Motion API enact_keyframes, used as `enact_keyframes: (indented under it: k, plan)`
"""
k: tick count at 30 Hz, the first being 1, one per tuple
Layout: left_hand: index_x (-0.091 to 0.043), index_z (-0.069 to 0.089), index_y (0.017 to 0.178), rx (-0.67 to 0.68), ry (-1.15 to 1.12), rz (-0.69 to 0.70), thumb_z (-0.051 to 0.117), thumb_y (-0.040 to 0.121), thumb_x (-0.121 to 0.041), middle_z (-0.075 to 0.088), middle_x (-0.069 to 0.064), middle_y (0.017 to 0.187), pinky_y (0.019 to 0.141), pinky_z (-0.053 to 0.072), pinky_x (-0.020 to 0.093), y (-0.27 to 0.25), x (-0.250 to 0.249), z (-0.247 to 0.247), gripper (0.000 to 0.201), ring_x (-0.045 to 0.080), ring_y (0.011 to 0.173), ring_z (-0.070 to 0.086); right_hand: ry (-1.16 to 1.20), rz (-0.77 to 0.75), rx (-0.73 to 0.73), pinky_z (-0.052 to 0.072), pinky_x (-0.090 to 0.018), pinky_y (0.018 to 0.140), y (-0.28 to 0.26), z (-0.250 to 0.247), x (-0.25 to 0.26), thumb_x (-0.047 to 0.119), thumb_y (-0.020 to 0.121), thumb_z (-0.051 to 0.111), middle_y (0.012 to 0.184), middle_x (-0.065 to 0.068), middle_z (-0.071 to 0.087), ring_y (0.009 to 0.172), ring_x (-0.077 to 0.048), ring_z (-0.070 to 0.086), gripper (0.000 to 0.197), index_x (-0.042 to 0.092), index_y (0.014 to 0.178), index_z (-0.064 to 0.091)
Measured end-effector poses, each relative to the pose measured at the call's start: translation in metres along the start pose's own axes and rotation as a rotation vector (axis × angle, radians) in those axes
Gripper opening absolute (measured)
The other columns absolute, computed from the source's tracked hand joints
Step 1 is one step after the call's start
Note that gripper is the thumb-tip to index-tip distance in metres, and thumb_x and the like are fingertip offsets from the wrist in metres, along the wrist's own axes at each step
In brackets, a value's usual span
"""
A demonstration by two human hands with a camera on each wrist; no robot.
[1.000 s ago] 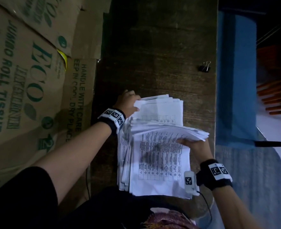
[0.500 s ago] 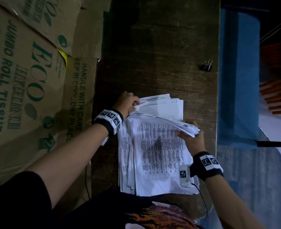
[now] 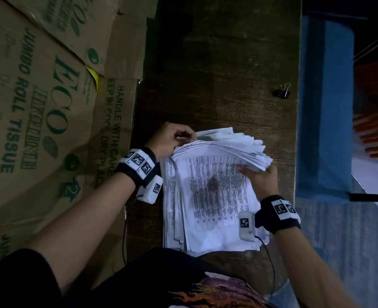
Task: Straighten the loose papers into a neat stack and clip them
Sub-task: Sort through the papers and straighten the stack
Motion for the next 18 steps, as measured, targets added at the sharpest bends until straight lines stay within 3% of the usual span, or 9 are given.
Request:
enact_keyframes:
  k: [2, 5, 7, 8, 10, 11, 14, 16, 18]
  plan:
    - [-0.016, 0.069, 0.092, -0.063, -0.3, -0.045, 0.066, 0.084, -0.006, 0.071, 0.002, 0.095, 0.083, 0.05, 0.028, -0.013, 0.011, -0.008, 0.012, 0.014, 0.093, 0.066, 0.015, -0.021, -0.016, 0.056, -0.022, 0.071, -0.001, -0.006, 0.002, -0.014, 0.068, 0.077, 0.08, 0.011, 0.073, 0.074, -0.001, 0.069, 0.039, 0.021, 0.081, 0.067]
    - [-0.018, 0.059, 0.116, -0.142, -0.772, -0.157, 0.08, 0.07, -0.036, 0.066, 0.011, 0.111, 0.074, 0.054, 0.032, -0.042, 0.041, -0.009, 0.054, 0.019, 0.097, 0.066, 0.07, -0.072, -0.007, 0.054, -0.027, 0.074, -0.003, -0.012, 0.003, -0.019, 0.066, 0.074, 0.089, 0.008, 0.073, 0.082, -0.006, 0.069, 0.046, 0.011, 0.099, 0.064]
    - [-0.016, 0.058, 0.117, -0.126, -0.632, -0.266, 0.086, 0.062, -0.032, 0.067, 0.007, 0.104, 0.083, 0.053, 0.041, -0.062, 0.059, 0.012, 0.064, 0.015, 0.093, 0.067, 0.145, -0.114, 0.022, 0.055, -0.022, 0.073, -0.005, -0.012, 0.006, -0.029, 0.066, 0.067, 0.1, 0.008, 0.067, 0.088, -0.002, 0.067, 0.075, 0.013, 0.123, 0.044]
    - [-0.015, 0.059, 0.117, -0.076, -0.519, -0.293, 0.088, 0.059, -0.036, 0.068, 0.007, 0.107, 0.091, 0.05, 0.045, -0.069, 0.064, 0.025, 0.068, 0.017, 0.099, 0.067, 0.16, -0.129, 0.027, 0.055, -0.021, 0.074, -0.006, -0.012, 0.008, -0.032, 0.065, 0.065, 0.104, 0.009, 0.065, 0.091, -0.001, 0.067, 0.087, 0.015, 0.132, 0.036]
    - [-0.017, 0.061, 0.116, -0.111, -0.366, -0.325, 0.089, 0.054, -0.048, 0.068, 0.004, 0.116, 0.099, 0.047, 0.044, -0.076, 0.068, 0.045, 0.075, 0.019, 0.109, 0.064, 0.165, -0.111, 0.056, 0.056, -0.023, 0.076, -0.008, -0.012, 0.011, -0.031, 0.062, 0.068, 0.106, 0.009, 0.067, 0.096, -0.004, 0.067, 0.093, 0.016, 0.137, 0.036]
    - [-0.019, 0.063, 0.11, -0.194, -0.357, -0.33, 0.089, 0.056, -0.045, 0.069, 0.001, 0.111, 0.096, 0.049, 0.039, -0.076, 0.065, 0.049, 0.066, 0.018, 0.106, 0.065, 0.168, -0.084, 0.073, 0.057, -0.029, 0.079, -0.01, -0.011, 0.012, -0.026, 0.061, 0.072, 0.106, 0.007, 0.069, 0.098, -0.01, 0.067, 0.087, 0.012, 0.133, 0.043]
    - [-0.009, 0.065, 0.095, -0.422, -0.425, -0.28, 0.081, 0.072, -0.012, 0.069, -0.002, 0.089, 0.072, 0.052, 0.015, -0.076, 0.044, 0.052, 0.028, 0.012, 0.087, 0.067, 0.168, -0.014, 0.095, 0.052, -0.058, 0.091, -0.021, -0.012, 0.022, -0.011, 0.061, 0.082, 0.108, -0.016, 0.071, 0.102, -0.034, 0.067, 0.057, 0.008, 0.111, 0.064]
    - [-0.011, 0.064, 0.092, -0.449, -0.443, -0.228, 0.073, 0.079, -0.001, 0.066, -0.008, 0.085, 0.064, 0.049, 0.006, -0.081, 0.024, 0.053, 0.019, -0.005, 0.075, 0.066, 0.15, -0.019, 0.142, 0.051, -0.061, 0.089, -0.028, -0.015, 0.033, -0.012, 0.066, 0.079, 0.106, -0.022, 0.07, 0.1, -0.039, 0.067, 0.043, 0.012, 0.101, 0.07]
    - [-0.022, 0.062, 0.087, -0.465, -0.468, -0.192, 0.069, 0.081, 0.003, 0.066, -0.013, 0.088, 0.067, 0.049, 0.006, -0.085, 0.015, 0.05, 0.027, -0.011, 0.074, 0.064, 0.174, -0.018, 0.217, 0.051, -0.06, 0.09, -0.033, -0.017, 0.044, -0.01, 0.068, 0.078, 0.109, -0.024, 0.069, 0.103, -0.042, 0.065, 0.041, 0.017, 0.098, 0.073]
Point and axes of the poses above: each hand's wrist, its own y-axis towards the middle knuckle, its own z-axis out of the palm, x = y × z, the point moved 4 cm from there along y, towards the middle knuckle
